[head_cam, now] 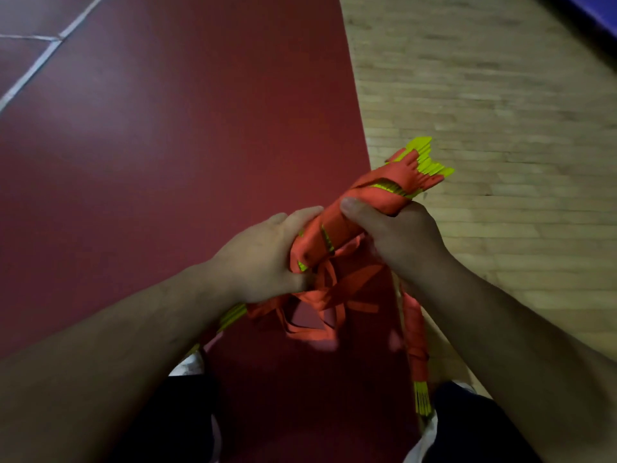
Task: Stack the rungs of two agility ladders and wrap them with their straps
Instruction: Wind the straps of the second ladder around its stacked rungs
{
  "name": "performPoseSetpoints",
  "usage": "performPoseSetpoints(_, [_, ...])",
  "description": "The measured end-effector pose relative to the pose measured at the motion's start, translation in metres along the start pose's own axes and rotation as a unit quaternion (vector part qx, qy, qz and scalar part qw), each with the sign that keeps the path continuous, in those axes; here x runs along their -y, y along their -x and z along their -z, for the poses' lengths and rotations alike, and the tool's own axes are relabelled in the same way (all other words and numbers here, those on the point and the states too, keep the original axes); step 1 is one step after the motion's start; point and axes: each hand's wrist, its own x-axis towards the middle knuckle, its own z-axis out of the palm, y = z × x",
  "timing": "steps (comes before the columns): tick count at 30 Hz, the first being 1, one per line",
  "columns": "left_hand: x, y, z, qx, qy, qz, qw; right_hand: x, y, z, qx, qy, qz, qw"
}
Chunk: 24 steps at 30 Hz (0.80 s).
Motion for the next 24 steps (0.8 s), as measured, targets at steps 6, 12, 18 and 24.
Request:
performPoseSetpoints(6, [-0.001,-0.001,-0.004,-0.009,0.031,-0.007,0.999,0.006,0.011,-0.003,0.008,0.028,0.091,0.995])
performPoseSetpoints(12, [0.005,0.002,0.009,0.09,0.291,0.051,0.951,0.004,0.017,-0.003,0.04,-0.063,0.205,0.976])
performPoseSetpoints(18, [0.001,0.003,0.008,0.165,0.39,0.038,0.905,0.011,0.007,0.007,0.116,-0.082,0.2,0.969])
performPoseSetpoints(24, [0.007,0.006,0.007,0.081,0.315,0.086,0.942,0.009,-0.009,0.018,0.124,0.094,0.165,0.974])
